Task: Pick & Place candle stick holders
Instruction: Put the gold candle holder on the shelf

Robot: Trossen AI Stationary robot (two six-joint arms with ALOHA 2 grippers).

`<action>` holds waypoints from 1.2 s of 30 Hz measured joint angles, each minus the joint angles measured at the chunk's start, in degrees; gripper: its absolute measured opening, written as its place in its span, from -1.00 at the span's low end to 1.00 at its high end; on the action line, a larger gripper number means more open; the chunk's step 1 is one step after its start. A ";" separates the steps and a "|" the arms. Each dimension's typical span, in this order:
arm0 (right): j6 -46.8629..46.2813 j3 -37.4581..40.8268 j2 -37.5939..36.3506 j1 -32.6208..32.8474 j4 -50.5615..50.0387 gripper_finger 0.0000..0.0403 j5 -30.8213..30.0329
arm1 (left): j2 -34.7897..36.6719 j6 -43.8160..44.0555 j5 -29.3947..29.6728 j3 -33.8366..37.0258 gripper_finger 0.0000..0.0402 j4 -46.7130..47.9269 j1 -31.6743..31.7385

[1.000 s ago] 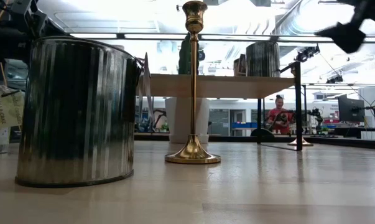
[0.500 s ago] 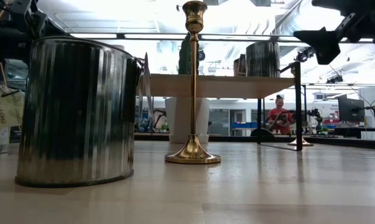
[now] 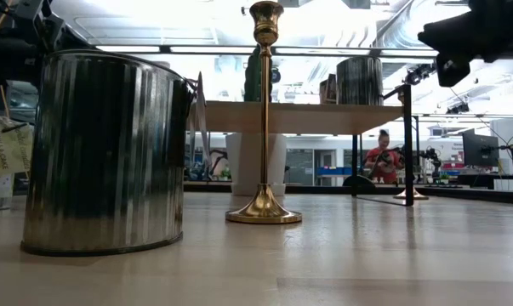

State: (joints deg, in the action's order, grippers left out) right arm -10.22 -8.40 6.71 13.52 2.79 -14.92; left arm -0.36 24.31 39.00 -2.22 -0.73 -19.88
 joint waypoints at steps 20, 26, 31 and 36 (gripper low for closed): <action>-0.51 2.33 -5.27 0.00 -1.82 -0.98 5.00 | -0.02 0.00 0.00 0.00 0.22 0.00 0.00; -1.51 7.75 -4.82 -0.07 5.43 -0.98 5.95 | 0.00 0.00 0.00 0.00 0.22 0.00 0.00; 1.64 7.89 -4.80 -1.43 4.84 -0.98 7.69 | -0.02 -0.02 0.02 0.00 0.22 0.00 0.00; 5.84 7.91 -5.68 -5.15 3.25 -0.98 10.18 | 0.00 -0.01 0.00 0.00 0.22 0.00 0.00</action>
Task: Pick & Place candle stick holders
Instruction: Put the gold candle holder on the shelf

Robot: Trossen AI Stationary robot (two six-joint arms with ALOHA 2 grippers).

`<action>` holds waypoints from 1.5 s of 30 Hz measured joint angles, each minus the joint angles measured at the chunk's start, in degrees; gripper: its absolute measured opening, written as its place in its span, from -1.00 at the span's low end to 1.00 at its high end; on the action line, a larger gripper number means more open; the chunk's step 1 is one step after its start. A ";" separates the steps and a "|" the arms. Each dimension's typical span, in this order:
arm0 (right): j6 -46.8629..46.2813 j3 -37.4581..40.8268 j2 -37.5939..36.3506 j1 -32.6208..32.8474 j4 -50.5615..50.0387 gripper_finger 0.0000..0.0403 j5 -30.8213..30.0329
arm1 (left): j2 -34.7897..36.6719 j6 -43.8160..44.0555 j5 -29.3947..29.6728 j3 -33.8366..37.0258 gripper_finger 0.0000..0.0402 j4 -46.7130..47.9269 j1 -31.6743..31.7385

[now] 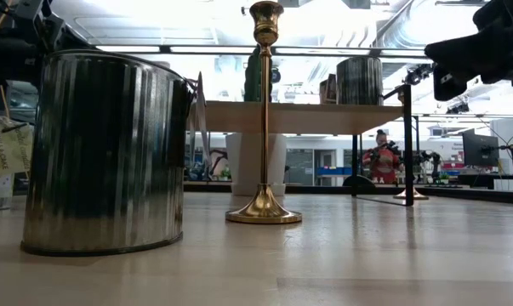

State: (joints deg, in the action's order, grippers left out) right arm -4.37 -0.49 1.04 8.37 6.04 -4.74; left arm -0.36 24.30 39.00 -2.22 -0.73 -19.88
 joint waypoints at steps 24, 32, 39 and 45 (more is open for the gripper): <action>-0.34 -10.41 3.17 -3.67 -21.45 -0.98 -22.74 | -0.02 -0.01 0.00 0.02 0.22 0.00 0.02; -10.54 -12.46 6.95 -3.77 -23.69 -0.98 -49.20 | 0.00 0.01 0.09 0.00 0.22 0.00 0.00; -10.84 -12.44 13.26 -10.06 -23.35 -0.98 -54.80 | 0.00 0.01 0.11 0.00 0.22 0.00 0.00; -15.82 -12.45 17.97 -16.94 -22.96 -0.74 -53.17 | -0.01 0.01 0.13 0.02 0.22 0.00 0.00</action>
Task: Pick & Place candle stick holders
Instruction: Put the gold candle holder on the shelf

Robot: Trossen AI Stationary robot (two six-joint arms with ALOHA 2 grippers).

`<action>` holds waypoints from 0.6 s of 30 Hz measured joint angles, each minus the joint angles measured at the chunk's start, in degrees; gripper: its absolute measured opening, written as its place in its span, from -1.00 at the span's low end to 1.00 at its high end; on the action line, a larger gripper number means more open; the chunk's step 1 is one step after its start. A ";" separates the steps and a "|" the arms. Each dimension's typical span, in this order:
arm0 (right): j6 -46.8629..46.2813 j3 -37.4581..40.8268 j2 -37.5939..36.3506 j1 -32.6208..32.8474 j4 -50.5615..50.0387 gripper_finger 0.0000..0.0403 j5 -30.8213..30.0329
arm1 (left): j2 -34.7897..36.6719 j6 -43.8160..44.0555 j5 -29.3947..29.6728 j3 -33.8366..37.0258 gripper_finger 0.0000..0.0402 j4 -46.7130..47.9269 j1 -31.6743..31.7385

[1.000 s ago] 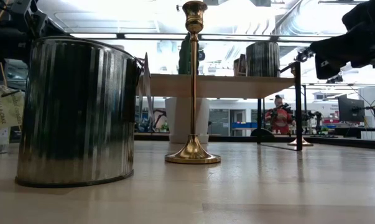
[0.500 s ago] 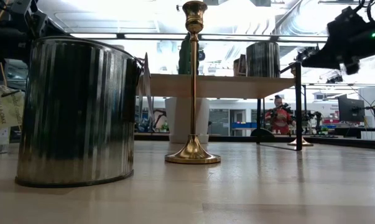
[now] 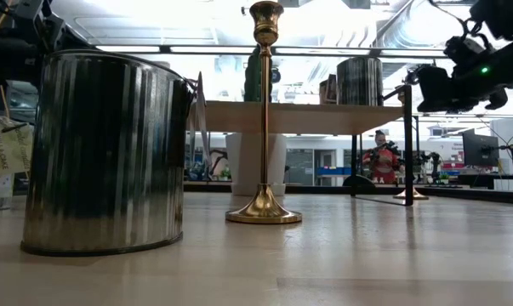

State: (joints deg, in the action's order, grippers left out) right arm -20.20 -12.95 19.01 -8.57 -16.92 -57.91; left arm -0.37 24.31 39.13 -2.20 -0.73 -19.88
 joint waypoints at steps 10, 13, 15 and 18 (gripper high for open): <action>-0.74 -0.07 10.12 -7.61 10.89 -0.19 5.10 | 0.01 0.01 0.04 -0.02 0.22 0.00 0.00; -0.70 -0.07 13.55 -9.33 14.02 -0.16 5.42 | 0.01 -0.02 0.04 -0.01 0.22 0.00 0.00; -0.65 -0.07 15.50 -10.65 16.06 -0.16 5.31 | 0.01 -0.02 0.04 -0.02 0.22 0.00 0.00; -0.62 -0.07 18.12 -12.83 19.79 -0.17 5.48 | 0.00 -0.01 0.07 -0.01 0.22 0.00 0.00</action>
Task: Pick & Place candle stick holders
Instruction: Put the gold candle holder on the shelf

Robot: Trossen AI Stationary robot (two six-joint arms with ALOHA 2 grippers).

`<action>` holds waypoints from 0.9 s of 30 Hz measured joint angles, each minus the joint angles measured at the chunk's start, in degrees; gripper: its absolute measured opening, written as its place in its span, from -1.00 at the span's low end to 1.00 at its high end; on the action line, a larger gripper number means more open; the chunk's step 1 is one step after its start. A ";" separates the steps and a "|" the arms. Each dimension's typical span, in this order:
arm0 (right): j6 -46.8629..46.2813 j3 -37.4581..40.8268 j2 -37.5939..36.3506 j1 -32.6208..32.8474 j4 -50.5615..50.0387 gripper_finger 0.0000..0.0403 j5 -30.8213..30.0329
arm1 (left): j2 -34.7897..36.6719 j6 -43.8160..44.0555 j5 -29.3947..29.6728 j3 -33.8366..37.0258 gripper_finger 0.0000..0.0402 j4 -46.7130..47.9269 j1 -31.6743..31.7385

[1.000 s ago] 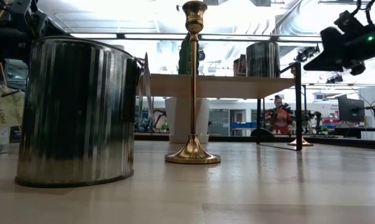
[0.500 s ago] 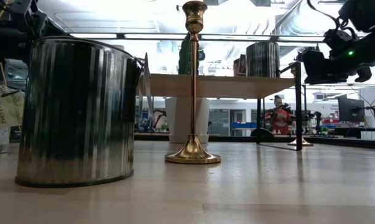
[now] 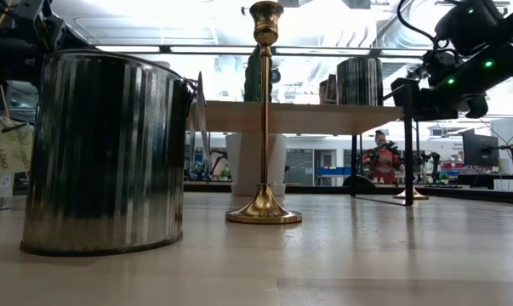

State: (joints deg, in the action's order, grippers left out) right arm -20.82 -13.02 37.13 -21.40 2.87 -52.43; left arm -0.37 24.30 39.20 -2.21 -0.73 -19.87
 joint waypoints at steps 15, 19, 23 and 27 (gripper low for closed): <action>0.07 0.00 10.29 -4.27 12.94 -0.32 2.47 | -0.01 0.00 0.00 0.01 0.22 0.00 0.00; 0.07 0.00 10.34 -4.27 13.01 -0.50 1.74 | 0.00 0.00 0.00 -0.01 0.22 0.00 0.00; 0.07 0.00 10.29 -4.27 13.40 -0.68 1.01 | 0.00 0.02 0.00 -0.01 0.22 0.00 0.00; 0.08 0.00 10.29 -4.27 13.38 -0.83 0.93 | 0.00 0.00 0.00 -0.01 0.22 0.00 0.00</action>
State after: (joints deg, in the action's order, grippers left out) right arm -20.74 -13.02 47.42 -25.67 16.25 -51.50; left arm -0.36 24.29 39.20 -2.22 -0.73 -19.87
